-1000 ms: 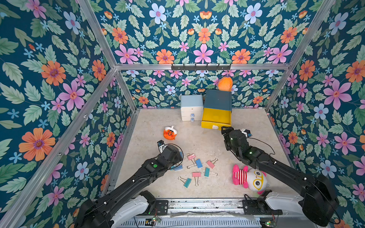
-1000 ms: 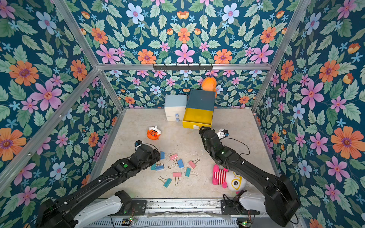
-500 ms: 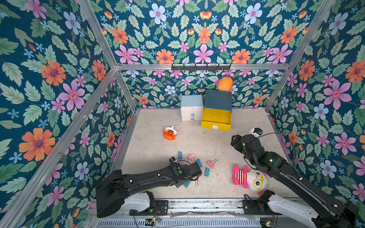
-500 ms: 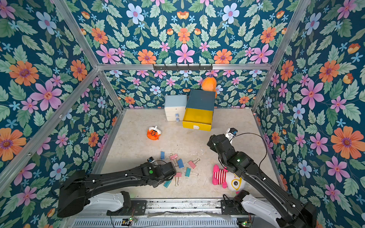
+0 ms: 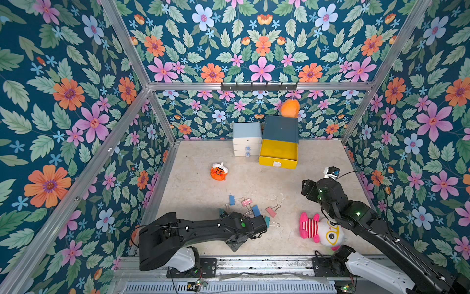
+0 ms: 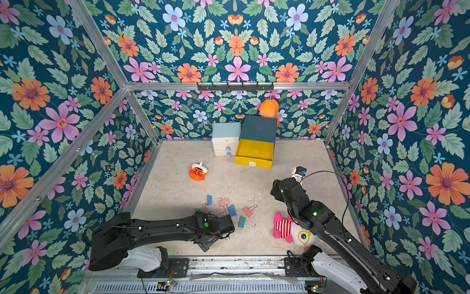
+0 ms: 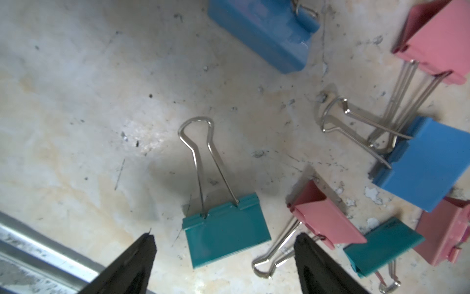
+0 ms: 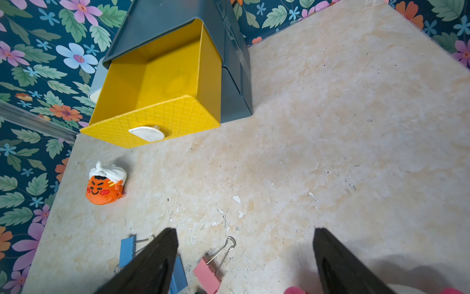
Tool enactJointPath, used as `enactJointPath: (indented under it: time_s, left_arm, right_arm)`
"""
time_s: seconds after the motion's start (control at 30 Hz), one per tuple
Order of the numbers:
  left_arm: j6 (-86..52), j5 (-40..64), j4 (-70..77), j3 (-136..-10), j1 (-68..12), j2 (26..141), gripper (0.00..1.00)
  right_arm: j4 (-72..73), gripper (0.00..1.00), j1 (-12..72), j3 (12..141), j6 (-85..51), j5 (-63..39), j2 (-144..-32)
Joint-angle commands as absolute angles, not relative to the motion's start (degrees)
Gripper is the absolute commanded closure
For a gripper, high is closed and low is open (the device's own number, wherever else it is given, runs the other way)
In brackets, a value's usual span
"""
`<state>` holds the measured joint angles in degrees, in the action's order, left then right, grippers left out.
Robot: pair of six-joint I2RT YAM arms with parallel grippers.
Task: Put the binder clips in the drawer according to color
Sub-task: Pick up the binder clip at the center of the board.
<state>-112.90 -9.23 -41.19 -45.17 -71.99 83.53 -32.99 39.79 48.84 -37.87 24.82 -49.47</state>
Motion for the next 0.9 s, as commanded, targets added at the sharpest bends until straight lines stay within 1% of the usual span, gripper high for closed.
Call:
enactJointPath:
  time_s: [0.0, 0.13, 0.27, 0.4, 0.57, 0.73, 0.87]
  left_arm:
    - [-114.42, -9.13, -40.44, -45.58, -71.89, 84.73, 0.11]
    - [-115.12, -8.09, -37.29, -43.49, -71.92, 85.15, 0.2]
    - [-115.43, -8.38, -35.23, -42.42, -71.9, 85.86, 0.28]
    - [-115.59, -9.2, -34.11, -41.73, -71.85, 86.14, 0.39]
    - [-115.49, -10.65, -34.36, -41.29, -71.89, 85.16, 0.49]
    - [-114.81, -12.62, -36.12, -42.07, -71.89, 84.34, 0.56]
    - [-113.48, -14.56, -37.58, -43.19, -71.89, 83.71, 0.56]
  right_arm:
    - [-32.7, 0.14, 39.81, 48.39, -36.47, 23.06, -49.17]
    - [-32.68, 0.15, 39.79, 47.63, -36.57, 22.05, -48.11]
    - [-31.09, 0.21, 39.79, 46.72, -35.46, 18.13, -47.13]
    - [-28.62, 0.25, 39.85, 44.93, -33.7, 9.73, -45.61]
    - [-26.78, 0.28, 39.81, 42.2, -31.82, -2.23, -42.02]
    - [-27.8, 0.32, 39.77, 40.99, -31.33, -12.41, -39.93]
    - [-28.23, 0.35, 39.79, 39.87, -32.87, -19.4, -38.56]
